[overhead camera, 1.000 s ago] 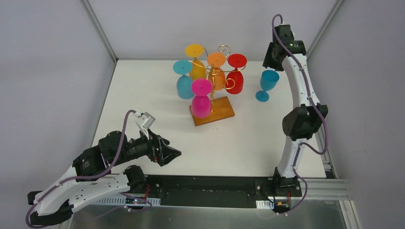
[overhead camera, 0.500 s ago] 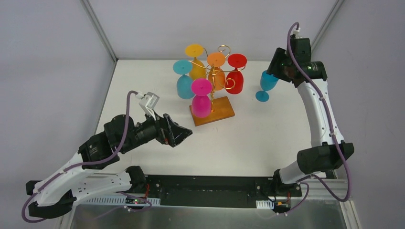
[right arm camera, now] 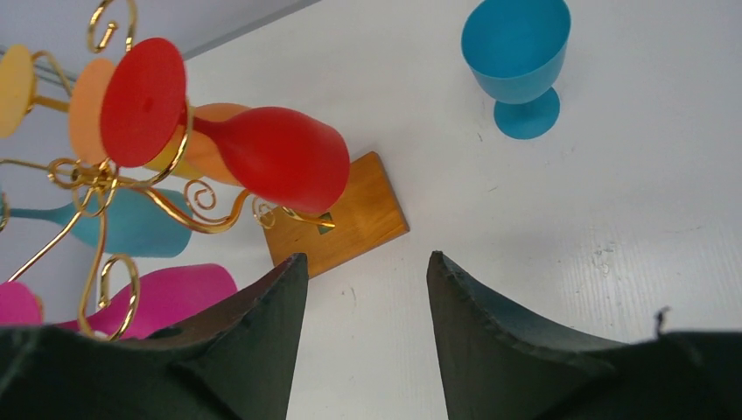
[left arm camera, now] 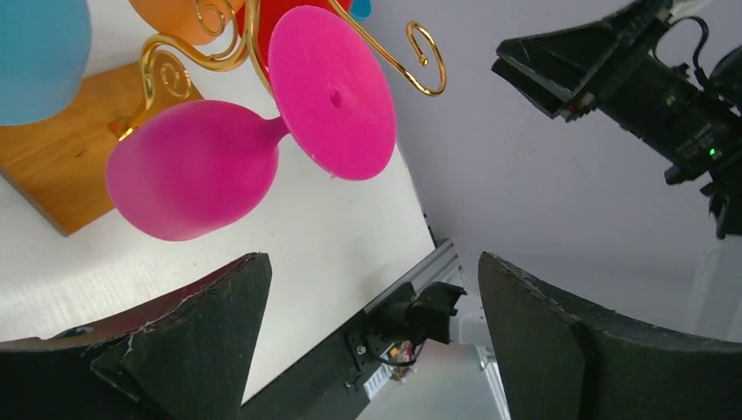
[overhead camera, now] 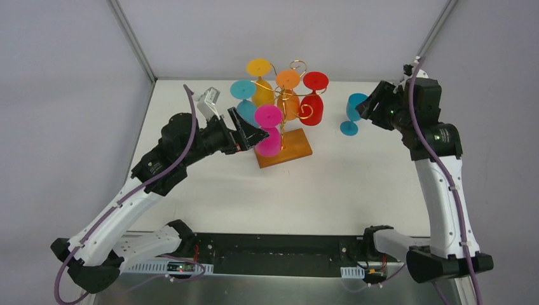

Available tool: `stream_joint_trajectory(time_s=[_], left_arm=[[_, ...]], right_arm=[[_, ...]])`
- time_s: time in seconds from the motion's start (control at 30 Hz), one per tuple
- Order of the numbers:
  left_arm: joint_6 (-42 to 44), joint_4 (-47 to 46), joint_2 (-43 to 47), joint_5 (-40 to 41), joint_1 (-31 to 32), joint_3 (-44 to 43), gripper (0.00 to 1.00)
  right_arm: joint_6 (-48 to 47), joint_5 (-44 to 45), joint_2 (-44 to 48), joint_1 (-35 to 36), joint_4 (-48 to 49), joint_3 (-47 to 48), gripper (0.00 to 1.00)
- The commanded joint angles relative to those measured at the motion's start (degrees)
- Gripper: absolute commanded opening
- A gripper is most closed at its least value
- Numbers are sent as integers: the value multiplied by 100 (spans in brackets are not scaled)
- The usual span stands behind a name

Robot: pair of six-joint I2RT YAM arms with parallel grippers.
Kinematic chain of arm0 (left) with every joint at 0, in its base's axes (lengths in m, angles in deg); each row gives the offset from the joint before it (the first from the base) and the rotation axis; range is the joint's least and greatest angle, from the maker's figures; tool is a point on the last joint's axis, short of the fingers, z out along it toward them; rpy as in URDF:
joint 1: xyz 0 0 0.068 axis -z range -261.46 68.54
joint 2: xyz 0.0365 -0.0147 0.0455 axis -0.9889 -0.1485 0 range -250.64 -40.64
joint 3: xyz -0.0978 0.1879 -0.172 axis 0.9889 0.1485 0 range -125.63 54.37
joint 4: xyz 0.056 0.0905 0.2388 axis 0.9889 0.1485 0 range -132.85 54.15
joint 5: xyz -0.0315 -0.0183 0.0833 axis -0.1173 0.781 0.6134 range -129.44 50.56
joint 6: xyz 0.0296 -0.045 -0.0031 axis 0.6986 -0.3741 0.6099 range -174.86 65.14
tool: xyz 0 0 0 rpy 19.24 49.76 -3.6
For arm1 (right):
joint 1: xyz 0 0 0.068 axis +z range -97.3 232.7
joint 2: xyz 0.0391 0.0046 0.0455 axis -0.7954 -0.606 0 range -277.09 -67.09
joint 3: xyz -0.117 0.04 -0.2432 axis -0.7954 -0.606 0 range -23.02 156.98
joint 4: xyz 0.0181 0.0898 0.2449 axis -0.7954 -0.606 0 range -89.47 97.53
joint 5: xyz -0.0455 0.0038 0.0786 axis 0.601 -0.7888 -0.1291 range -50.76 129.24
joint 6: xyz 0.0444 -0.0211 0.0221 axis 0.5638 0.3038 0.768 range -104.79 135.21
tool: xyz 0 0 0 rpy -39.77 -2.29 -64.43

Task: Take the wine glass off the wine glass rack
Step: Pick up the wine glass from the wine rack.

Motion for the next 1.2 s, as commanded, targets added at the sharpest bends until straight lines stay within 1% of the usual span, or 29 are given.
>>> stream_joint_trajectory(time_s=[0.0, 0.17, 0.33, 0.57, 0.93, 1.07, 1.17], left_arm=[[-552, -590, -265, -560, -243, -269, 89], [-842, -806, -418, -592, -379, -231, 77], [-1071, -843, -488, -549, -536, -174, 70], [-1423, -1079, -584, -758, -802, -85, 57], [-1714, -1416, -774, -959, -973, 86, 48], [-1776, -1494, -789, -988, -1033, 143, 43], [-1821, -1557, -819, -1021, -1083, 155, 36]], right_arm=[[178, -344, 512, 36, 309, -191, 56], [182, -452, 919, 48, 306, -462, 56], [319, -617, 1335, 45, 457, -740, 55], [400, -760, 1559, 52, 481, -900, 54], [405, -786, 1629, 53, 535, -1045, 53], [404, -786, 1639, 57, 556, -1053, 53], [403, -810, 1631, 65, 570, -1078, 53]])
